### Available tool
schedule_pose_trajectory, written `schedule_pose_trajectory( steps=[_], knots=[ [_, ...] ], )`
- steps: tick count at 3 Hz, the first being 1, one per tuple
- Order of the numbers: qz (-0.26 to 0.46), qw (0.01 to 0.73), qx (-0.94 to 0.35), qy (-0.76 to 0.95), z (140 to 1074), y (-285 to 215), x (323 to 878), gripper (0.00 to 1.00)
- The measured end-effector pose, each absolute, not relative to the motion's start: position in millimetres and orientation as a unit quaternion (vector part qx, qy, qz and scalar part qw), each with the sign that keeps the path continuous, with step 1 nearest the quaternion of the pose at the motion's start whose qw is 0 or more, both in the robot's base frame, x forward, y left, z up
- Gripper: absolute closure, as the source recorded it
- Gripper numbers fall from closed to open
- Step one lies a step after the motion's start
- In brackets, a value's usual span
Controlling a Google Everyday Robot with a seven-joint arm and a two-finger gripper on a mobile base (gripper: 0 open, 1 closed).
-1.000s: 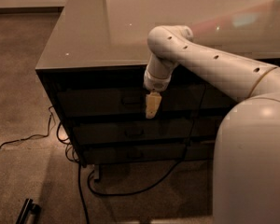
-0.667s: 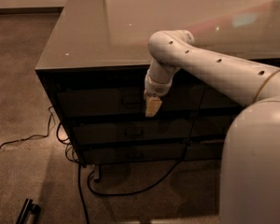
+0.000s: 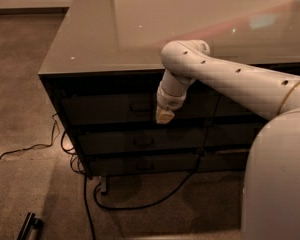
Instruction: Open top drawer
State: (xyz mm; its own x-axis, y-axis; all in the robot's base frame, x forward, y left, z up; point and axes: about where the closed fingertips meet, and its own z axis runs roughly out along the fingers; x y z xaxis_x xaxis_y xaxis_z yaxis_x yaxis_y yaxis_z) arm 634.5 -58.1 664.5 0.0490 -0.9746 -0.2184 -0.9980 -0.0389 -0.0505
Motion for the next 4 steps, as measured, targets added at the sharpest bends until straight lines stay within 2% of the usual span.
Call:
schedule_pose_trajectory(
  steps=[2,3,4],
  knots=[
    [0.063,0.100,-0.712,0.693,664.1,-59.3,643.0,0.16],
    [0.044,0.102,-0.708,0.697,670.1,-62.0,659.1,0.00],
    [0.028,0.104,-0.705,0.701,677.3,-65.5,672.3,0.00]
  ],
)
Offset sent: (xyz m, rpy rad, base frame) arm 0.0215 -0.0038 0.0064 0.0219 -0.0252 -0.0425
